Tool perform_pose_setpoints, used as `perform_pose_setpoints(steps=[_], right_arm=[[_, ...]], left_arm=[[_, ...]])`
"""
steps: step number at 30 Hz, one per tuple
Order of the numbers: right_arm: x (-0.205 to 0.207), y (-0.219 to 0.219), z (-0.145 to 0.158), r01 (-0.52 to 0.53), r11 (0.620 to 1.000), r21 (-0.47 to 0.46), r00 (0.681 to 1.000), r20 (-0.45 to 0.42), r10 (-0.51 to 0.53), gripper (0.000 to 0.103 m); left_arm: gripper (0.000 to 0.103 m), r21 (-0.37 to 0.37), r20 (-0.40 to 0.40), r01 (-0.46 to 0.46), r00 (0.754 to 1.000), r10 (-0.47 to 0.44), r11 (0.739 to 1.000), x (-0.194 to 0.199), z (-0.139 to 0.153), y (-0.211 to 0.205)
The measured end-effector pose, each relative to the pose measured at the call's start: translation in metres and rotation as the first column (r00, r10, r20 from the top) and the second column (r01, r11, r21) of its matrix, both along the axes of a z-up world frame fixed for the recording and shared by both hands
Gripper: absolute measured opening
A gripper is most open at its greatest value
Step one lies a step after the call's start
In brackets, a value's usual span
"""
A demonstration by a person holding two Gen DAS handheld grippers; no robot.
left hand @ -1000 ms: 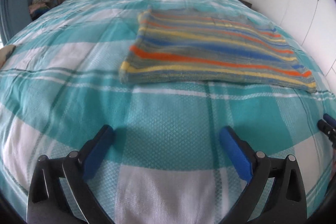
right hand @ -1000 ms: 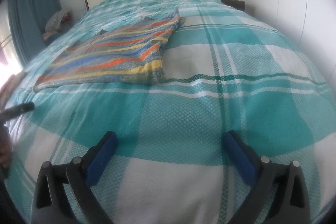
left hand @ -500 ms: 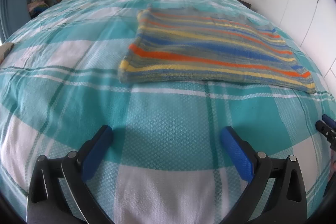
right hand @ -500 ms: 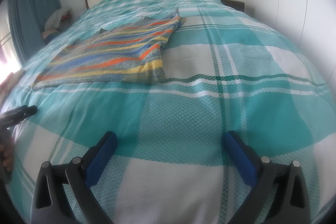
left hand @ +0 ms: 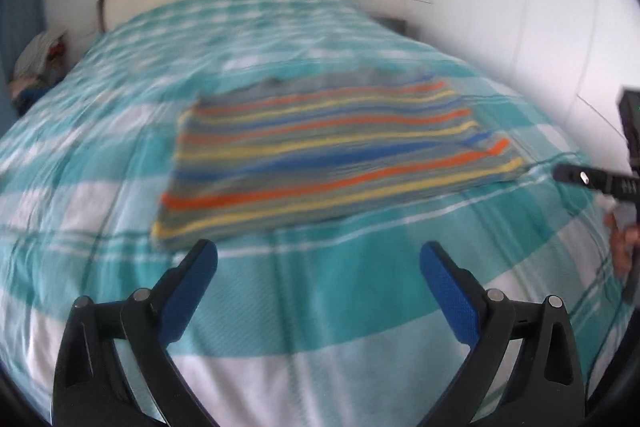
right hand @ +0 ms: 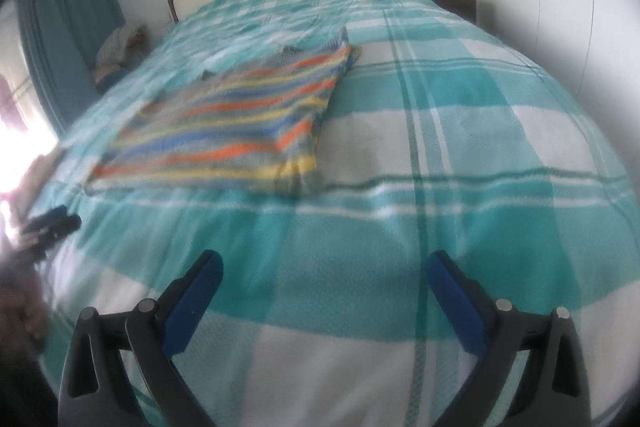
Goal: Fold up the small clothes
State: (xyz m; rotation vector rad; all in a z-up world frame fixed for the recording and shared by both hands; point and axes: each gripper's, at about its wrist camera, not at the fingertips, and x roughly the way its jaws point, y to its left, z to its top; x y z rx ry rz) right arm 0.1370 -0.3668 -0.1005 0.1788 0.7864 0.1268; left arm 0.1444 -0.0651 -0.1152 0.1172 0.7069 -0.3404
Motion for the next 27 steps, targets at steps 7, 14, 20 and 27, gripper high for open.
perform_pose_setpoints(steps=[7, 14, 20, 27], right_arm=[[0.115, -0.047, 0.01, -0.045, 0.973, 0.224, 0.987, -0.14, 0.078, 0.069], [0.212, -0.058, -0.011, -0.045, 0.918, 0.393, 0.963, -0.229, 0.145, 0.054], [0.267, -0.054, -0.03, 0.016, 0.891, 0.454, 0.962, -0.251, 0.111, 0.023], [0.257, -0.007, 0.027, -0.111, 0.912, 0.394, 0.974, -0.139, 0.179, 0.008]], left_arm=[[0.085, 0.088, -0.029, 0.3, 0.954, -0.299, 0.95, 0.043, -0.02, -0.136], [0.06, 0.165, -0.044, 0.398, 0.917, -0.397, 0.902, 0.07, -0.037, -0.196], [0.009, 0.041, -0.028, 0.344, 0.939, -0.343, 0.938, 0.083, -0.027, -0.174], [0.009, -0.259, -0.053, 0.131, 0.987, -0.15, 0.957, 0.08, 0.013, -0.057]])
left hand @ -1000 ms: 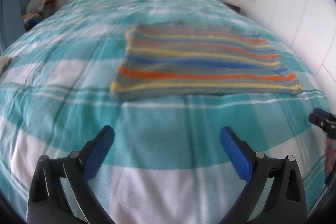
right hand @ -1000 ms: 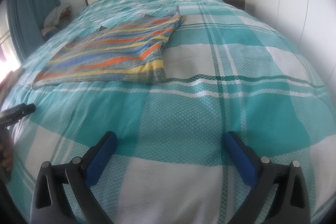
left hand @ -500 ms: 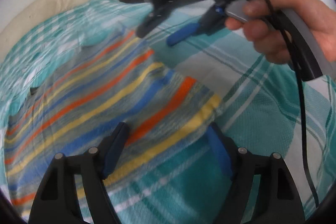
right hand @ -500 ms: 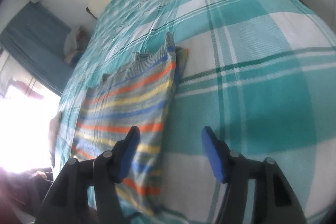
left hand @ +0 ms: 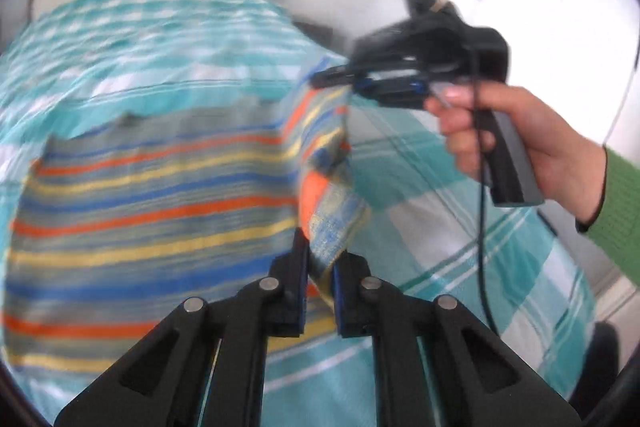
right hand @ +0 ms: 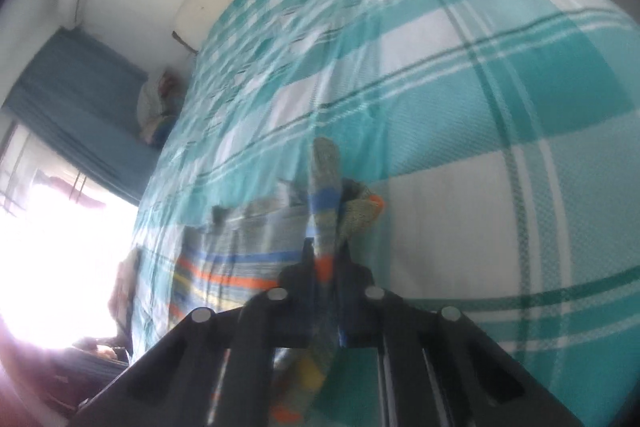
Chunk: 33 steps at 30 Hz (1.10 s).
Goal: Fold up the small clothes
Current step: 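Grasp the folded sweater edge with the left tool while the right tool grasps beside it, then lift and fold the held sweater edge over with both tools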
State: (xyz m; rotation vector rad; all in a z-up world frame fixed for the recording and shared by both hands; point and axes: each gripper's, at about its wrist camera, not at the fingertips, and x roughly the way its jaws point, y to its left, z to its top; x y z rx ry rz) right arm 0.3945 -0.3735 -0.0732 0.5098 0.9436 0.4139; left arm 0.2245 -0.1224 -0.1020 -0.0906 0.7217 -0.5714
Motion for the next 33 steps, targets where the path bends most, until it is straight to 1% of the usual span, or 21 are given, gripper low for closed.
perform_pose_setpoints(steps=[1, 4, 7, 10, 14, 16, 19, 21, 22, 23, 24, 26, 27, 29, 31, 32, 33], right_arm=[[-0.002, 0.017, 0.012, -0.036, 0.999, -0.012, 0.999, 0.018, 0.036, 0.008], [-0.002, 0.072, 0.036, -0.112, 0.993, -0.039, 0.992, 0.05, 0.114, 0.008], [0.006, 0.132, 0.044, -0.165, 0.984, -0.073, 0.983, 0.072, 0.17, 0.008], [0.021, 0.182, 0.033, -0.177, 0.981, -0.081, 0.982, 0.045, 0.181, 0.008], [0.034, 0.234, 0.009, -0.196, 0.975, -0.102, 0.98, 0.002, 0.197, 0.008], [0.039, 0.258, -0.004, -0.213, 0.968, -0.13, 0.977, -0.021, 0.212, 0.008], [0.044, 0.28, -0.021, -0.232, 0.961, -0.151, 0.973, -0.049, 0.227, 0.008], [0.047, 0.289, -0.029, -0.234, 0.961, -0.15, 0.972, -0.06, 0.228, 0.009], [0.048, 0.292, -0.031, -0.236, 0.96, -0.149, 0.971, -0.065, 0.229, 0.008], [0.048, 0.292, -0.032, -0.237, 0.96, -0.145, 0.971, -0.063, 0.23, 0.009], [0.047, 0.291, -0.03, -0.242, 0.96, -0.141, 0.97, -0.057, 0.237, 0.009], [0.046, 0.29, -0.023, -0.256, 0.956, -0.143, 0.967, -0.04, 0.253, 0.009], [0.044, 0.287, -0.018, -0.264, 0.954, -0.141, 0.964, -0.028, 0.263, 0.009], [0.04, 0.282, -0.008, -0.279, 0.951, -0.135, 0.96, -0.009, 0.281, 0.009], [0.036, 0.278, 0.003, -0.298, 0.945, -0.133, 0.953, 0.009, 0.302, 0.008], [0.035, 0.278, 0.007, -0.307, 0.942, -0.133, 0.95, 0.015, 0.312, 0.008], [0.033, 0.277, 0.011, -0.32, 0.938, -0.132, 0.946, 0.021, 0.325, 0.009]], left_arm=[[0.009, -0.014, -0.011, -0.022, 1.0, 0.022, 1.0, -0.003, 0.004, 0.017], [0.006, -0.029, -0.046, -0.096, 0.994, 0.095, 0.995, -0.013, 0.009, 0.064], [0.005, -0.019, -0.085, -0.164, 0.983, 0.161, 0.986, -0.022, 0.006, 0.098], [0.005, -0.016, -0.109, -0.234, 0.967, 0.23, 0.972, -0.024, -0.004, 0.127], [0.004, -0.064, -0.158, -0.322, 0.938, 0.309, 0.945, -0.029, -0.021, 0.161], [0.003, -0.082, -0.175, -0.351, 0.926, 0.333, 0.933, -0.028, -0.029, 0.174], [0.003, -0.102, -0.197, -0.381, 0.913, 0.357, 0.919, -0.025, -0.036, 0.187], [0.003, -0.106, -0.189, -0.384, 0.914, 0.36, 0.917, -0.025, -0.036, 0.192], [0.006, -0.105, -0.176, -0.379, 0.917, 0.358, 0.92, -0.026, -0.034, 0.193], [0.012, -0.112, -0.158, -0.363, 0.925, 0.344, 0.925, -0.026, -0.032, 0.194], [0.037, -0.122, -0.143, -0.337, 0.937, 0.32, 0.933, -0.025, -0.03, 0.191], [0.065, -0.126, -0.096, -0.279, 0.958, 0.268, 0.952, -0.022, -0.024, 0.18], [0.066, -0.116, -0.061, -0.257, 0.966, 0.252, 0.959, -0.021, -0.021, 0.173], [0.066, -0.056, -0.024, -0.211, 0.977, 0.21, 0.976, -0.016, -0.019, 0.154], [0.065, -0.006, -0.026, -0.204, 0.979, 0.204, 0.979, -0.007, -0.023, 0.141], [0.055, 0.008, -0.038, -0.206, 0.978, 0.207, 0.978, -0.003, -0.026, 0.138], [0.017, 0.015, -0.054, -0.207, 0.977, 0.207, 0.978, 0.001, -0.03, 0.137]])
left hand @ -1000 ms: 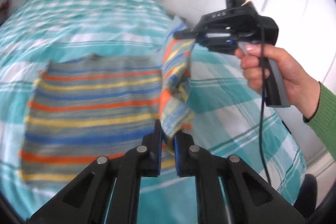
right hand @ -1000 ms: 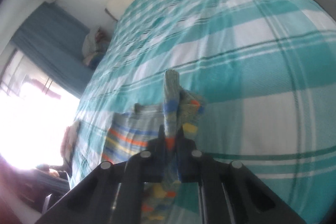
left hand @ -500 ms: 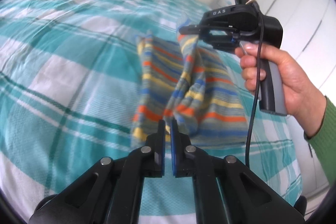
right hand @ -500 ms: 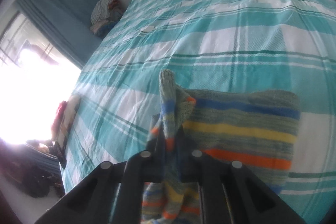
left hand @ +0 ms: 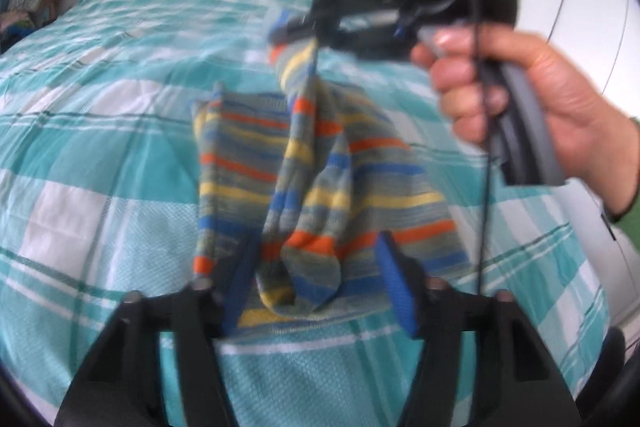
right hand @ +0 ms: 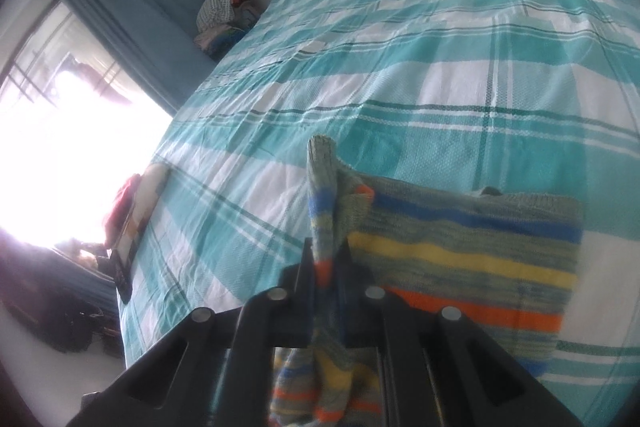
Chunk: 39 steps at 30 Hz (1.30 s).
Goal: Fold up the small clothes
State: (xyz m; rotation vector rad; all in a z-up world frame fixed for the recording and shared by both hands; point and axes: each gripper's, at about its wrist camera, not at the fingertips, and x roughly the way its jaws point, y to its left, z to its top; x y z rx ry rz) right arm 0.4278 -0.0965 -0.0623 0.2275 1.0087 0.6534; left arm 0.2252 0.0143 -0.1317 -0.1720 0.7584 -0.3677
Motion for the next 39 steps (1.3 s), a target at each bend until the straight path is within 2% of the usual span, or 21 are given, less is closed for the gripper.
perform_pose_setpoints(steps=[1, 2, 6, 11, 14, 15, 16, 18, 20, 23, 24, 25, 26, 27, 29, 31, 32, 34, 35, 37, 39], right_arm=[[-0.001, 0.0, 0.004, -0.012, 1.0, 0.0, 1.0, 0.004, 0.012, 0.009], [-0.001, 0.001, 0.006, -0.016, 1.0, -0.008, 1.0, 0.007, 0.016, 0.009], [0.005, 0.012, -0.003, -0.007, 0.998, -0.056, 1.0, -0.002, 0.007, 0.009], [0.016, 0.036, -0.037, -0.004, 0.999, -0.047, 0.999, -0.042, 0.002, 0.009], [0.017, 0.046, -0.063, 0.02, 0.999, -0.028, 0.995, -0.098, -0.022, 0.03], [0.014, 0.045, -0.065, 0.029, 1.0, -0.01, 0.994, -0.106, -0.03, 0.041], [0.01, 0.041, -0.063, 0.034, 0.999, 0.013, 0.995, -0.097, -0.033, 0.042], [-0.001, 0.029, -0.049, 0.038, 0.999, 0.027, 0.998, -0.052, -0.037, 0.042], [-0.018, 0.009, -0.029, 0.045, 0.999, 0.014, 0.999, 0.02, -0.045, 0.042], [-0.054, -0.015, -0.013, 0.011, 0.993, -0.115, 0.994, 0.113, 0.002, 0.042], [-0.07, -0.022, -0.013, -0.012, 0.985, -0.17, 0.99, 0.137, 0.035, 0.042], [-0.088, -0.027, -0.016, -0.032, 0.974, -0.222, 0.985, 0.159, 0.069, 0.042], [-0.104, -0.029, -0.022, -0.055, 0.962, -0.268, 0.979, 0.175, 0.105, 0.042], [-0.123, -0.031, -0.032, -0.086, 0.947, -0.31, 0.973, 0.179, 0.147, 0.042], [-0.148, -0.033, -0.059, -0.131, 0.923, -0.362, 0.972, 0.135, 0.191, 0.042], [-0.164, -0.038, -0.084, -0.135, 0.899, -0.417, 0.976, 0.103, 0.194, 0.041], [-0.17, -0.042, -0.083, -0.12, 0.905, -0.409, 0.974, 0.129, 0.188, 0.041], [-0.171, -0.052, -0.072, -0.089, 0.932, -0.351, 0.98, 0.137, 0.145, 0.041], [-0.168, -0.059, -0.063, -0.066, 0.949, -0.307, 0.983, 0.146, 0.116, 0.041], [-0.16, -0.066, -0.046, -0.026, 0.961, -0.275, 0.978, 0.194, 0.082, 0.041], [-0.148, -0.069, -0.034, -0.005, 0.962, -0.271, 0.972, 0.226, 0.069, 0.041]], left_arm=[[0.007, -0.008, -0.024, 0.006, 1.0, -0.006, 1.0, 0.004, -0.004, 0.001], [0.006, -0.027, -0.043, -0.006, 0.999, 0.005, 1.0, 0.005, -0.007, 0.005], [0.006, -0.105, -0.072, -0.073, 0.995, 0.065, 0.992, 0.0, -0.004, 0.033], [0.009, -0.12, -0.158, -0.141, 0.98, 0.121, 0.983, 0.003, -0.018, 0.054], [0.016, -0.136, -0.199, -0.161, 0.971, 0.133, 0.977, 0.004, -0.022, 0.058], [0.022, -0.135, -0.195, -0.163, 0.972, 0.135, 0.977, 0.002, -0.017, 0.058], [0.028, -0.132, -0.182, -0.162, 0.974, 0.137, 0.978, 0.0, -0.012, 0.06], [0.063, -0.118, -0.134, -0.181, 0.977, 0.165, 0.976, -0.007, -0.001, 0.063], [0.072, -0.116, -0.087, -0.19, 0.98, 0.18, 0.975, -0.01, 0.006, 0.064], [0.072, -0.091, -0.078, -0.169, 0.984, 0.162, 0.981, -0.006, 0.004, 0.052], [0.067, -0.064, -0.076, -0.172, 0.983, 0.167, 0.983, -0.001, 0.002, 0.047], [0.058, -0.022, -0.085, -0.186, 0.979, 0.183, 0.982, 0.005, -0.003, 0.045], [0.027, 0.02, -0.114, -0.206, 0.972, 0.207, 0.978, 0.011, -0.01, 0.045], [0.018, 0.009, -0.151, -0.217, 0.965, 0.216, 0.976, 0.011, -0.017, 0.05], [0.019, -0.066, -0.204, -0.244, 0.953, 0.226, 0.968, 0.008, -0.025, 0.062], [0.019, -0.073, -0.21, -0.224, 0.956, 0.205, 0.972, 0.004, -0.018, 0.067], [0.022, -0.062, -0.202, -0.221, 0.958, 0.205, 0.973, 0.002, -0.011, 0.07], [0.034, -0.066, -0.162, -0.221, 0.965, 0.208, 0.973, -0.002, 0.005, 0.075], [0.05, -0.086, -0.135, -0.21, 0.971, 0.197, 0.974, -0.001, 0.013, 0.077], [0.062, -0.09, -0.094, -0.185, 0.98, 0.177, 0.979, 0.01, 0.026, 0.074], [0.063, -0.048, -0.092, -0.149, 0.985, 0.144, 0.988, 0.033, 0.028, 0.064]])
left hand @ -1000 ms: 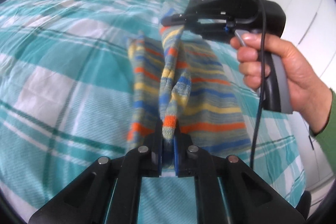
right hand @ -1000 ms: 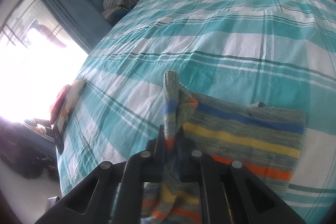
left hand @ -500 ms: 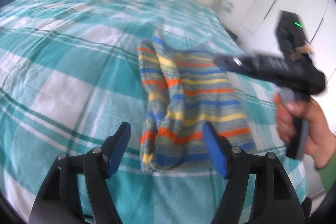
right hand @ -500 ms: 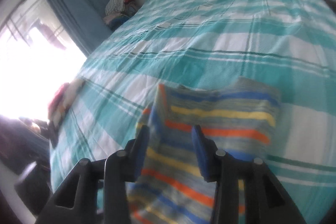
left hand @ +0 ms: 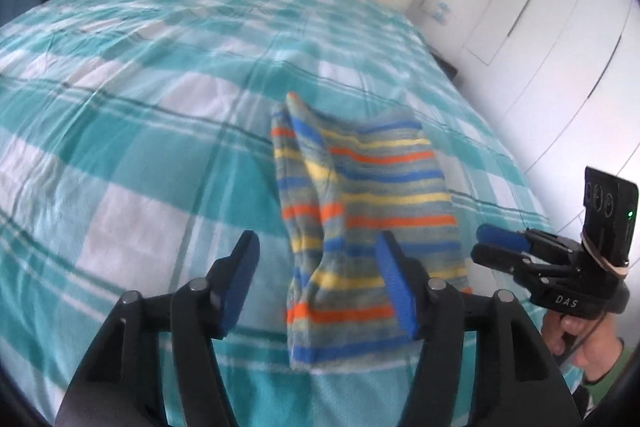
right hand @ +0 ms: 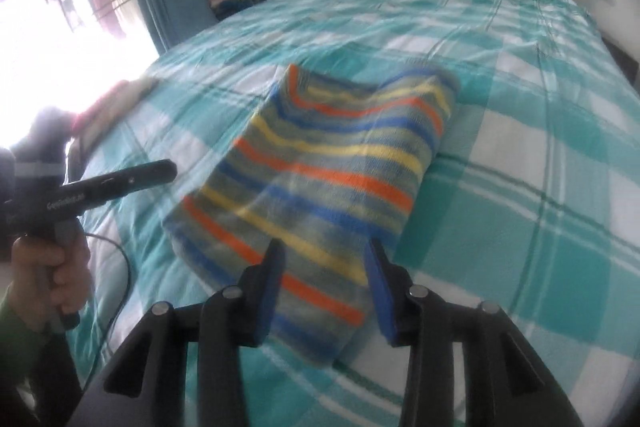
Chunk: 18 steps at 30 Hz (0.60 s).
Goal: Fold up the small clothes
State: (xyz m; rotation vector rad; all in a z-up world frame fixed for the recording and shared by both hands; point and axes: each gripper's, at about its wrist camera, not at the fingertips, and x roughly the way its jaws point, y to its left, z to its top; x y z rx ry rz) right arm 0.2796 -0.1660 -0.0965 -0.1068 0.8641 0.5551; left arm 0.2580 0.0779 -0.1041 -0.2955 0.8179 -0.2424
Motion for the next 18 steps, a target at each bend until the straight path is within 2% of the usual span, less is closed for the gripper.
perform_pose_setpoints(steps=[2, 4, 5, 7, 10, 11, 12, 14, 15, 18], right_arm=[[0.012, 0.001, 0.005, 0.01, 1.0, 0.014, 1.0, 0.013, -0.01, 0.041], [0.021, 0.006, 0.005, 0.013, 0.999, 0.046, 1.0, 0.01, -0.014, 0.041], [0.026, 0.008, 0.002, 0.015, 0.998, 0.056, 1.0, 0.006, -0.016, 0.041], [0.037, 0.01, -0.012, 0.027, 0.998, 0.065, 0.999, -0.025, -0.025, 0.041], [0.05, 0.009, -0.045, 0.086, 0.996, 0.005, 0.993, -0.086, -0.086, 0.041], [0.048, 0.004, -0.045, 0.09, 0.995, 0.032, 0.993, -0.078, -0.087, 0.041], [0.046, -0.001, -0.044, 0.096, 0.994, 0.041, 0.992, -0.081, -0.093, 0.041], [0.042, -0.008, -0.043, 0.113, 0.993, 0.037, 0.989, -0.103, -0.109, 0.045], [0.04, -0.012, -0.042, 0.122, 0.992, 0.031, 0.987, -0.106, -0.118, 0.048], [0.02, -0.019, -0.028, 0.156, 0.988, -0.003, 0.986, -0.067, -0.156, 0.049]], left_arm=[[0.063, 0.047, -0.033, 0.039, 0.999, -0.037, 0.998, 0.027, -0.007, -0.014], [0.039, 0.124, -0.079, 0.034, 0.997, -0.024, 0.992, 0.051, -0.019, -0.023], [0.021, 0.176, -0.121, 0.016, 0.993, 0.006, 0.984, 0.063, -0.03, -0.022], [0.022, 0.135, -0.162, -0.014, 0.986, 0.036, 0.991, 0.073, -0.044, -0.009], [0.031, 0.082, -0.164, -0.018, 0.986, 0.032, 0.996, 0.067, -0.045, 0.005], [0.043, 0.084, -0.157, -0.029, 0.987, 0.042, 0.996, 0.063, -0.043, 0.011], [0.048, 0.105, -0.152, -0.059, 0.986, 0.074, 0.993, 0.06, -0.041, 0.016], [0.044, 0.181, -0.155, -0.12, 0.977, 0.148, 0.976, 0.056, -0.041, 0.029], [0.044, 0.158, -0.168, -0.119, 0.975, 0.146, 0.98, 0.054, -0.042, 0.036], [0.048, 0.046, -0.177, -0.119, 0.976, 0.126, 0.992, 0.034, -0.033, 0.051]])
